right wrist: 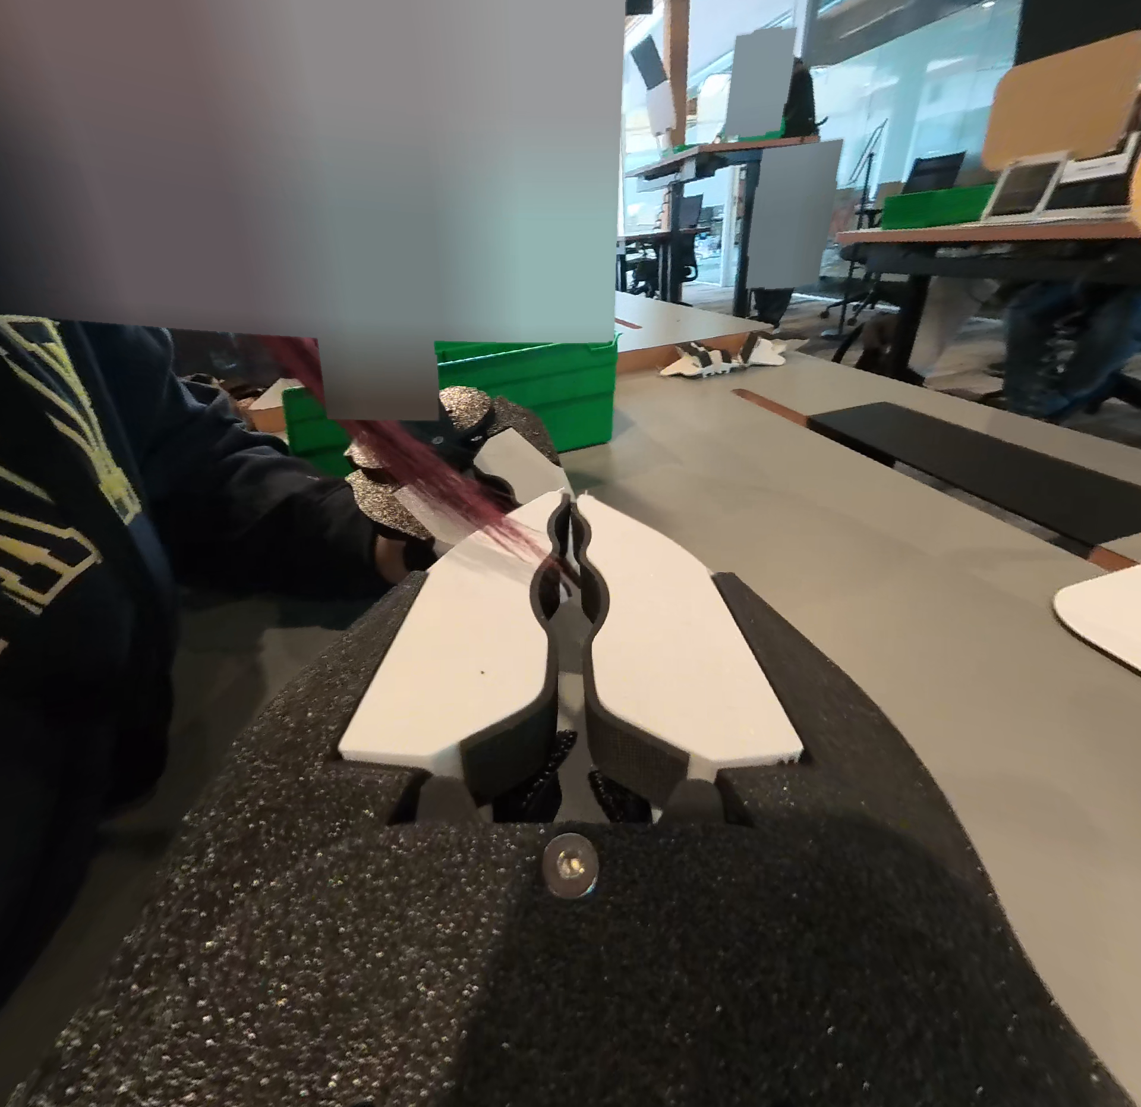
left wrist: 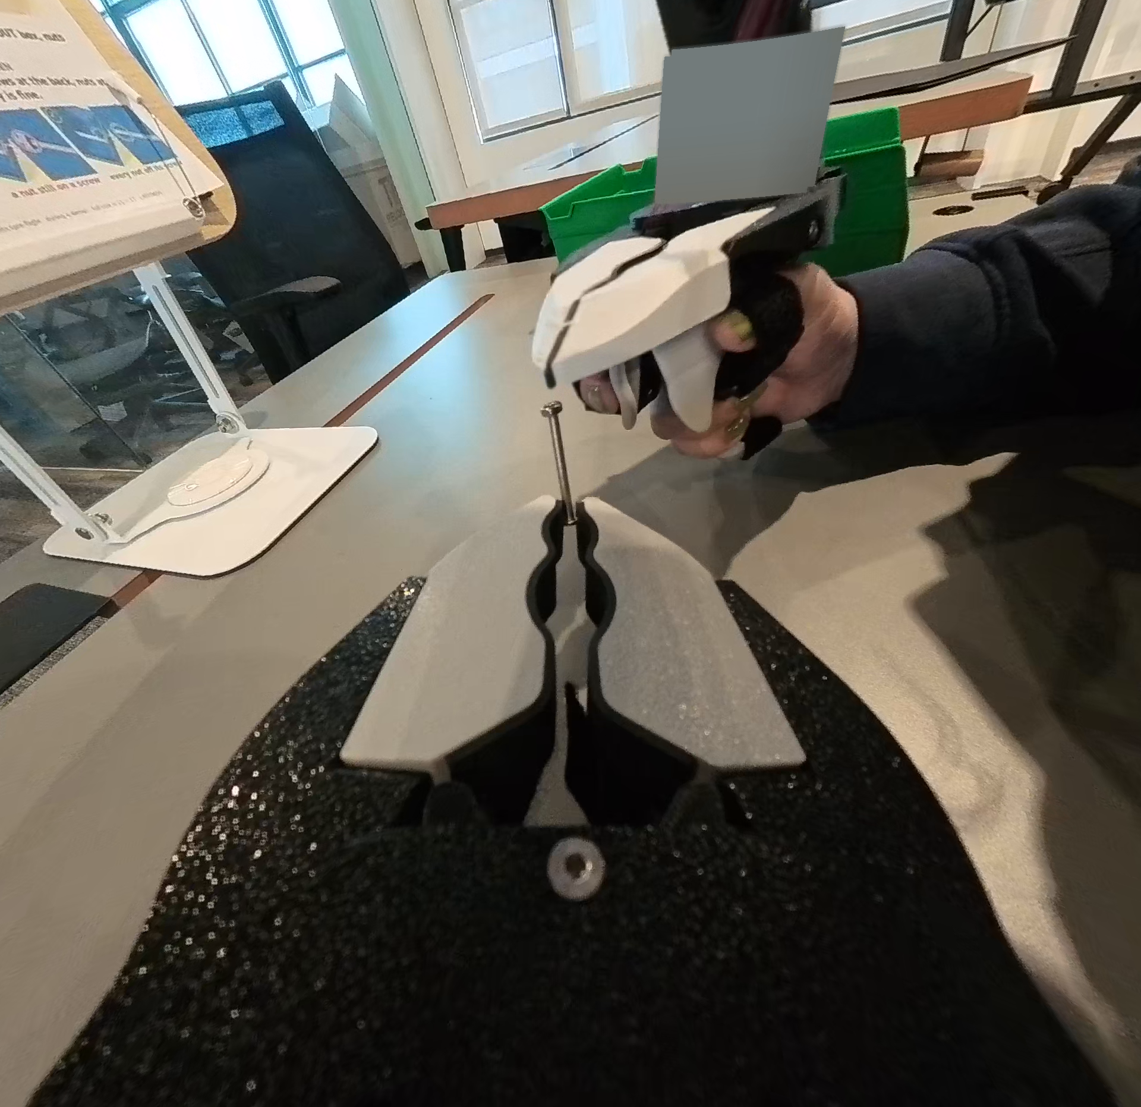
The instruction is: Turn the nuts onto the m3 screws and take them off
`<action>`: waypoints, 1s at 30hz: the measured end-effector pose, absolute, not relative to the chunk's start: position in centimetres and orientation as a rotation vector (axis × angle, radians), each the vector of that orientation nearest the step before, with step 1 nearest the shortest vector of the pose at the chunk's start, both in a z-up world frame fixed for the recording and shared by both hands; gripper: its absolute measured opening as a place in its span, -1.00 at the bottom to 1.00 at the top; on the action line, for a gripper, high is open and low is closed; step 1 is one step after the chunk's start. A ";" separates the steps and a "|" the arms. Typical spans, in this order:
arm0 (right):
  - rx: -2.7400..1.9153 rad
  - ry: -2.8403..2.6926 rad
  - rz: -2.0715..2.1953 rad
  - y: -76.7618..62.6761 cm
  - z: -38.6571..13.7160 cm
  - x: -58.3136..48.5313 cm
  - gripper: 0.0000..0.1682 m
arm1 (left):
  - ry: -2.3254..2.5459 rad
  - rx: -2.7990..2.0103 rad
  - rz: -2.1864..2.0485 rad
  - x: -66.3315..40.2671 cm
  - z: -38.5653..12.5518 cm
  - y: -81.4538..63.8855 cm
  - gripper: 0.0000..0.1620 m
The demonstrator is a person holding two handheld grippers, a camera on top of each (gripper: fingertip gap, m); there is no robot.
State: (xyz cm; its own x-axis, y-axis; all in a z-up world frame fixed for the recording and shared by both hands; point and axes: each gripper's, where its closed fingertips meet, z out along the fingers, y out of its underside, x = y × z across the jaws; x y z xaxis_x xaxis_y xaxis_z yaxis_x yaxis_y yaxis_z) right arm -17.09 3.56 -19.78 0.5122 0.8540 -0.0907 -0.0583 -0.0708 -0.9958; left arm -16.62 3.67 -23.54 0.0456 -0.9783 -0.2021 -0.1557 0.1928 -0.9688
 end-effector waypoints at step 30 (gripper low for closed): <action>-1.469 -0.783 0.887 3.4 -20.3 -17.5 -0.79 | 1.362 -1.197 -0.940 -16.6 -23.6 3.6 -0.97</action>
